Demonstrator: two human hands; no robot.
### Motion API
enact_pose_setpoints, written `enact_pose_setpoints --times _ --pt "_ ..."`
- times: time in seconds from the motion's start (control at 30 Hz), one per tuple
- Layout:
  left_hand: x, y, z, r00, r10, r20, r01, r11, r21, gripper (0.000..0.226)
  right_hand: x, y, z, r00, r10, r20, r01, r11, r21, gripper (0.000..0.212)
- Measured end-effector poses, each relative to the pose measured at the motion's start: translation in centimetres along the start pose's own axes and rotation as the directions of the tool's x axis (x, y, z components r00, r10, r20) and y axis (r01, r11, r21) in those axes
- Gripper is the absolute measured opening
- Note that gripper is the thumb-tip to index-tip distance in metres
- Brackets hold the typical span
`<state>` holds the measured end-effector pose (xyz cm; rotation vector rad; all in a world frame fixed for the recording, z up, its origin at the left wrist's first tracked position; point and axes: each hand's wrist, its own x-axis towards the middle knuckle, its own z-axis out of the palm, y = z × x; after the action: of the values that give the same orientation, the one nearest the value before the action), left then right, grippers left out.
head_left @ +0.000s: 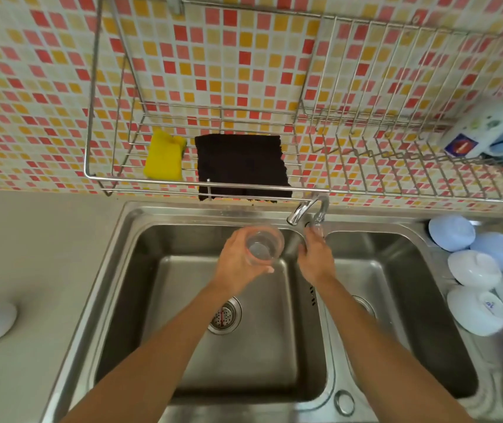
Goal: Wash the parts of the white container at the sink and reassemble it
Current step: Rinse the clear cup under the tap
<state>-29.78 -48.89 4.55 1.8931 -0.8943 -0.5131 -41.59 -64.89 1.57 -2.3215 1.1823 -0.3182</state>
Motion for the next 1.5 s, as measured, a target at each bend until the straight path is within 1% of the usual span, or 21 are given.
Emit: enact_pose_setpoints --times 0.07,0.2,0.33,0.43,0.53,0.6,0.67,0.73,0.8,0.87,0.93,1.0,1.07,1.13,1.2,1.3,1.33,1.4,1.5 --pt "0.3 0.6 0.4 1.000 0.008 0.016 -0.008 1.000 -0.030 0.086 -0.1 0.1 0.7 0.996 -0.065 0.063 0.069 0.995 -0.066 0.048" --pt "1.0 1.1 1.1 0.998 0.018 0.064 -0.015 0.999 -0.044 0.086 0.1 0.3 1.1 0.993 -0.108 0.038 0.112 0.989 -0.101 0.042" --pt "0.8 1.8 1.7 0.997 0.038 0.066 -0.034 0.998 -0.057 0.082 0.0 0.5 0.9 0.992 -0.112 0.052 0.116 0.989 -0.094 0.042" --pt "0.5 2.0 1.8 0.999 0.018 0.036 -0.015 0.996 -0.085 0.077 0.1 0.8 0.8 0.993 -0.087 0.080 0.096 0.989 -0.109 0.052" --pt "0.2 1.8 2.3 0.998 -0.003 0.069 0.009 0.997 -0.081 0.080 0.2 1.0 0.9 0.991 -0.094 0.092 0.103 0.990 -0.098 0.055" --pt "-0.1 1.6 2.5 0.998 -0.016 0.067 0.022 0.996 -0.088 0.081 0.3 1.2 0.8 0.991 -0.100 0.093 0.108 0.990 -0.090 0.054" --pt "-0.1 1.6 2.6 0.996 -0.024 0.080 0.030 0.997 -0.075 0.081 0.5 1.3 0.7 0.991 -0.095 0.093 0.103 0.992 -0.078 0.051" --pt "-0.2 1.7 2.5 0.996 -0.021 0.090 0.025 0.999 -0.048 0.081 0.7 1.3 0.6 0.991 -0.106 0.085 0.113 0.991 -0.076 0.043" --pt "-0.2 1.8 2.4 0.997 -0.026 0.074 0.031 0.998 -0.058 0.082 0.9 1.3 0.4 0.991 -0.116 0.064 0.120 0.990 -0.077 0.037" --pt "-0.2 1.9 2.3 0.996 -0.028 0.086 0.031 0.999 -0.038 0.081 1.2 1.2 0.2 0.992 -0.122 0.015 0.123 0.989 -0.082 0.031" --pt "-0.2 1.7 2.2 0.997 -0.036 0.064 0.040 0.998 -0.058 0.078 1.7 1.0 -0.4 0.994 -0.075 -0.079 0.070 0.996 -0.056 0.027" --pt "-0.1 1.6 2.0 0.998 -0.036 0.047 0.040 0.996 -0.079 0.079 2.3 1.0 -1.1 0.984 0.015 -0.176 -0.009 1.000 0.030 0.020" --pt "-0.1 1.5 2.0 0.997 -0.021 0.075 0.026 0.998 -0.064 0.078 2.4 1.4 -1.4 0.971 0.061 -0.229 -0.038 0.994 0.102 0.015" --pt "-0.1 1.2 2.2 0.998 -0.020 0.063 0.027 0.994 -0.105 0.076 2.2 2.0 -1.6 0.959 0.099 -0.267 -0.059 0.986 0.155 0.015" --pt "-0.1 0.9 2.4 0.999 -0.033 0.027 0.037 0.987 -0.156 0.072 2.1 2.5 -2.0 0.944 0.158 -0.289 -0.100 0.973 0.207 0.018" --pt "-0.3 0.7 2.7 0.998 -0.051 0.030 0.055 0.986 -0.154 0.072 2.2 2.2 -2.2 0.932 0.219 -0.289 -0.144 0.955 0.260 0.020" --pt "-0.3 0.7 2.6 0.998 -0.064 0.021 0.067 0.981 -0.180 0.073 2.2 1.9 -2.2 0.929 0.231 -0.288 -0.155 0.952 0.263 0.020" --pt "-0.3 0.7 2.5 0.996 -0.086 0.012 0.087 0.975 -0.205 0.074 2.1 1.5 -2.2 0.928 0.244 -0.281 -0.175 0.953 0.248 0.023" --pt "-0.4 0.6 2.3 0.997 -0.070 0.032 0.074 0.985 -0.153 0.075 2.1 1.3 -2.3 0.935 0.246 -0.254 -0.201 0.961 0.191 0.025"
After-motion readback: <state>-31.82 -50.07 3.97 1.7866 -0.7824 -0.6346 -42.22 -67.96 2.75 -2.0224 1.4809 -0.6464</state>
